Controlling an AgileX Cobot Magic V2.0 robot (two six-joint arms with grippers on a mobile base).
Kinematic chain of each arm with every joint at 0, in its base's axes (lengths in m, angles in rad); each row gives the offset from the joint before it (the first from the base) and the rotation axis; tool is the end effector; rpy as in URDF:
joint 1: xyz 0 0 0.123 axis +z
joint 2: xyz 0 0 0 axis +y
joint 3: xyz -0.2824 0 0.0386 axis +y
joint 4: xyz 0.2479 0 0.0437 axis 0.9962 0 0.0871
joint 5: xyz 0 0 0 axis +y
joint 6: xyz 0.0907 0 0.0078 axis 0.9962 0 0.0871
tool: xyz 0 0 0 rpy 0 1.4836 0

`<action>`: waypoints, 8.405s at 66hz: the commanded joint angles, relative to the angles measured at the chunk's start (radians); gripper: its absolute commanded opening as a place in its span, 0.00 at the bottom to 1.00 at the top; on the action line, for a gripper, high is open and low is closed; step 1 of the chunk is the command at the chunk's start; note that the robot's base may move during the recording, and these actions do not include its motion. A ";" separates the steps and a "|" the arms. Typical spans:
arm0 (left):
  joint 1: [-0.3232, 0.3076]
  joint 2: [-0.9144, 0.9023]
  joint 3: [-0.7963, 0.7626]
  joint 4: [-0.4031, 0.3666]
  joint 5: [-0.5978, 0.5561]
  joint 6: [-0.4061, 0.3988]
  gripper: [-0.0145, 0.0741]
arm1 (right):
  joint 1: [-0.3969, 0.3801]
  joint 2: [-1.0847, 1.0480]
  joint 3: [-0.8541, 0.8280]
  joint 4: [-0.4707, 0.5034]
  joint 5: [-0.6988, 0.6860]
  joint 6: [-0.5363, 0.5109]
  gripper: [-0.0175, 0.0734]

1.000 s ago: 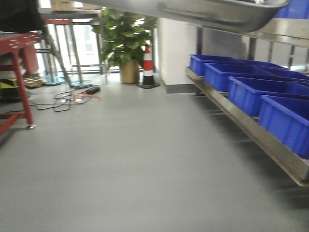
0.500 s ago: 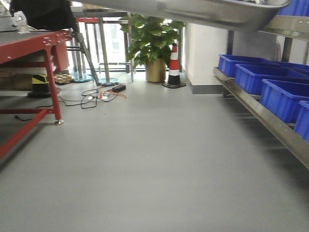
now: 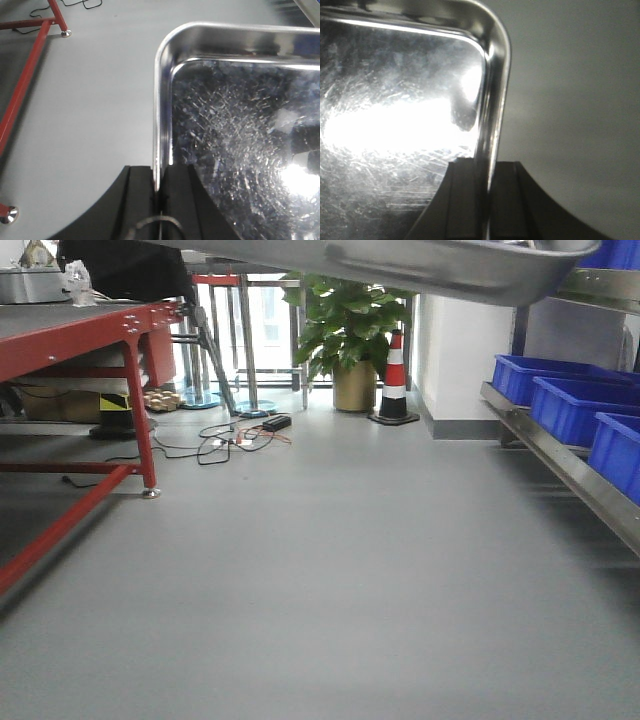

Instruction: Stack silver trays without gaps

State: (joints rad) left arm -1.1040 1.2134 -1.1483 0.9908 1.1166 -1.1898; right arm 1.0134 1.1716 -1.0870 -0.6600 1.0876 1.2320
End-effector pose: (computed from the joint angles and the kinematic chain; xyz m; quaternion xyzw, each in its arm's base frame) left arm 0.1639 -0.1731 0.3846 0.0651 0.8585 0.0018 0.5086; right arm 0.1577 0.1596 0.3572 0.0235 0.9212 0.0687 0.3822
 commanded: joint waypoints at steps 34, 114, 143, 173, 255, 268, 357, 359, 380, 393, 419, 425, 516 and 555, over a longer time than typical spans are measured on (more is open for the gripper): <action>-0.012 -0.004 -0.004 0.029 -0.035 0.007 0.15 | 0.008 -0.008 -0.009 -0.027 -0.047 -0.009 0.18; -0.012 -0.004 -0.004 0.029 -0.035 0.007 0.15 | 0.008 -0.008 -0.009 -0.027 -0.047 -0.009 0.18; -0.012 -0.004 -0.004 0.034 -0.036 0.007 0.15 | 0.008 -0.008 -0.009 -0.027 -0.047 -0.009 0.18; -0.012 -0.004 -0.004 0.045 -0.036 0.007 0.15 | 0.008 -0.008 -0.009 -0.027 -0.047 -0.009 0.18; -0.012 -0.004 -0.004 0.052 -0.036 0.007 0.15 | 0.008 -0.008 -0.009 -0.027 -0.087 -0.009 0.18; -0.012 -0.004 -0.004 0.054 -0.036 0.007 0.15 | 0.008 -0.008 -0.009 -0.027 -0.149 -0.009 0.18; -0.012 -0.004 -0.004 0.068 -0.036 0.007 0.15 | 0.008 -0.008 -0.009 -0.027 -0.547 -0.009 0.18; -0.012 -0.004 -0.004 0.068 -0.036 0.007 0.15 | 0.008 -0.008 -0.009 -0.027 -0.563 -0.009 0.18; -0.012 -0.004 -0.004 0.068 -0.036 0.007 0.15 | 0.008 -0.008 -0.009 -0.027 -0.745 -0.009 0.18; -0.012 -0.004 -0.004 0.068 -0.036 0.007 0.15 | 0.008 -0.008 -0.009 -0.027 -0.827 -0.009 0.18; -0.012 -0.004 -0.004 0.068 -0.036 0.007 0.15 | 0.008 -0.008 -0.009 -0.027 -0.833 -0.009 0.18; -0.012 -0.004 -0.004 0.068 -0.036 0.007 0.15 | 0.008 -0.008 -0.009 -0.027 -0.833 -0.009 0.18; -0.012 -0.004 -0.004 0.073 -0.043 0.007 0.15 | 0.008 -0.008 -0.009 -0.027 -0.948 -0.009 0.18; -0.012 -0.004 -0.004 0.073 -0.043 0.007 0.15 | 0.008 -0.008 -0.009 -0.027 -0.948 -0.009 0.18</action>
State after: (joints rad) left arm -1.0988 1.2061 -1.1461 1.0667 1.1696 -1.1780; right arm 1.0057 1.1622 -1.0847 -0.6545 0.9556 1.2304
